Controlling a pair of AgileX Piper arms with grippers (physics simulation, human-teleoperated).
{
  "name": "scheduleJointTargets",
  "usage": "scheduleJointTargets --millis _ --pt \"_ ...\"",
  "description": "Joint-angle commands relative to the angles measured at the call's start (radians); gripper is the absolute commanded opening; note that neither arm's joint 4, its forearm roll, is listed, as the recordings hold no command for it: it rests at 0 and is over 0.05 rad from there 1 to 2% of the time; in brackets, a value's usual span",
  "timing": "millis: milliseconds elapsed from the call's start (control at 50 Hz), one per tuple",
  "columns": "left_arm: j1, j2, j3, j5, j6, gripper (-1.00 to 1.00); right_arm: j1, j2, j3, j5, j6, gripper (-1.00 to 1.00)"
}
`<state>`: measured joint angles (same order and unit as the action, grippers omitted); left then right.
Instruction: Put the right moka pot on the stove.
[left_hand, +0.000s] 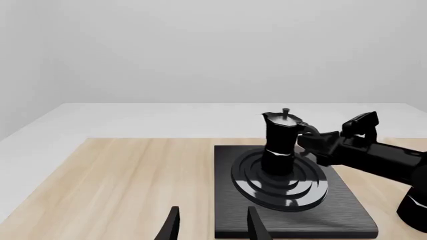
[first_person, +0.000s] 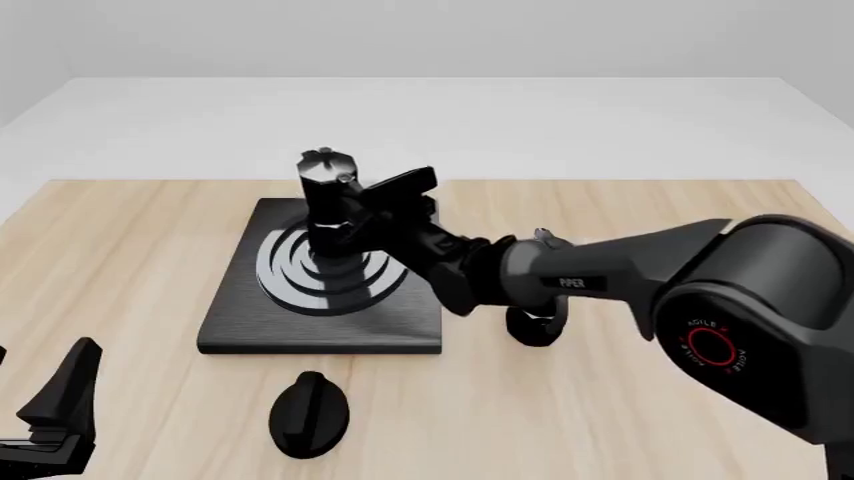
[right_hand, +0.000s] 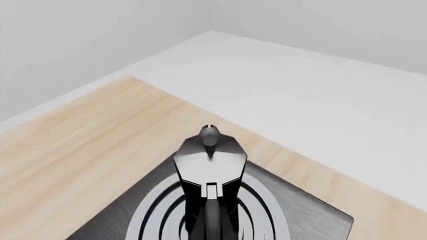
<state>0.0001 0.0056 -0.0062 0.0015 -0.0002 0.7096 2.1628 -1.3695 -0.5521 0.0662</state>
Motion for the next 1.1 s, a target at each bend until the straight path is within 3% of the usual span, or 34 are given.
scheduleJointTargets --millis 20,140,160,440,1100 --pt "0.0 0.0 0.0 0.0 0.0 1.0 -0.012 -0.021 0.073 -0.049 0.021 -1.0" --pt "0.0 0.0 0.0 0.0 0.0 1.0 -0.012 -0.029 0.109 -0.075 0.04 -1.0" --pt "0.0 0.0 0.0 0.0 0.0 1.0 -0.011 -0.029 0.112 -0.077 0.04 1.0" --pt "0.0 0.0 0.0 0.0 0.0 1.0 -0.007 -0.068 0.149 -0.079 0.042 1.0" --pt "0.0 0.0 0.0 0.0 0.0 1.0 0.011 -0.254 0.278 -0.049 -0.011 1.0"
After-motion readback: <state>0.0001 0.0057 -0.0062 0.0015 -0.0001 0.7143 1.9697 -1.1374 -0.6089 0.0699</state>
